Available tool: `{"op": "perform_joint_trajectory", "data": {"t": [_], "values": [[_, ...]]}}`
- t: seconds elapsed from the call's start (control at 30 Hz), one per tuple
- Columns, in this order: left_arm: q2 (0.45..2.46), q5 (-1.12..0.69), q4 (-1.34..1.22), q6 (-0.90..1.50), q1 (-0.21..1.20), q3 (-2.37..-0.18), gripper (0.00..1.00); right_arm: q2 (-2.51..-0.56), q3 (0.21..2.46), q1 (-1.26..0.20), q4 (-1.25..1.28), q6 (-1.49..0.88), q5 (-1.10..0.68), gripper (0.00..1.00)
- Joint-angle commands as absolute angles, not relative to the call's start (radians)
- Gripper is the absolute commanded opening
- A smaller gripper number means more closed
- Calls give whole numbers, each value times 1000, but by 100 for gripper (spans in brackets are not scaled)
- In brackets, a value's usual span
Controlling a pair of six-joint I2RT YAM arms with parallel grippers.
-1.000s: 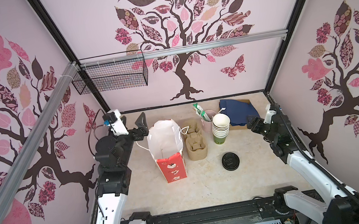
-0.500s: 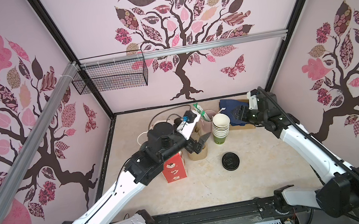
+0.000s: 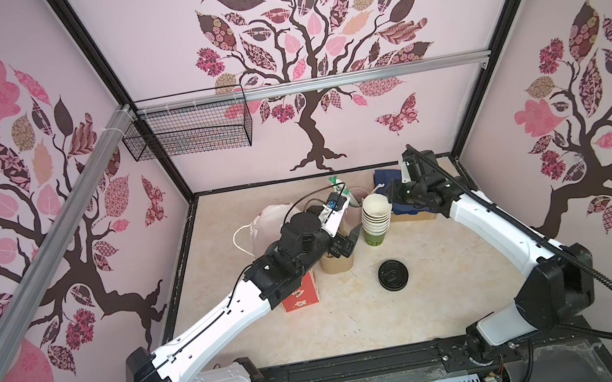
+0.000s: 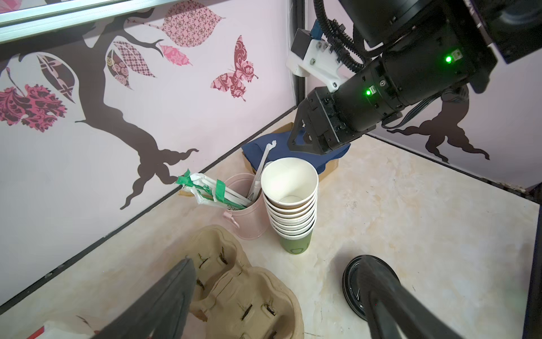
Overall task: Pack a coffee takeout order
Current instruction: Pick up the coffee cup.
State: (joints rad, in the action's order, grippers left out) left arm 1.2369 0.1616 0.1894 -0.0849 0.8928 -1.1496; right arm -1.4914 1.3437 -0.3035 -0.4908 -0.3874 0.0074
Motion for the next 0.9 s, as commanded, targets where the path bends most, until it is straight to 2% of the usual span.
{"op": "perform_joint_trajectory", "data": {"t": [0.0,0.07,0.3,0.47,0.77,0.87], "values": [[1230,181,137,-93,897,-1133,91,-1527,1391,-322,-541,-354,42,35],[1229,185,139,-103,897,-1134,91,-1538,1393,-325,-557,-342,31,31],[1202,195,134,-98,897,-1112,91,-1559,1397,-330,-570,-330,2,29],[1194,204,135,-99,898,-1109,91,-1574,1411,-333,-583,-322,16,16],[1204,207,135,-104,897,-1104,92,-1563,1415,-336,-589,-316,21,2],[1204,206,133,-103,897,-1104,92,-1555,1417,-337,-595,-313,18,0]]}}
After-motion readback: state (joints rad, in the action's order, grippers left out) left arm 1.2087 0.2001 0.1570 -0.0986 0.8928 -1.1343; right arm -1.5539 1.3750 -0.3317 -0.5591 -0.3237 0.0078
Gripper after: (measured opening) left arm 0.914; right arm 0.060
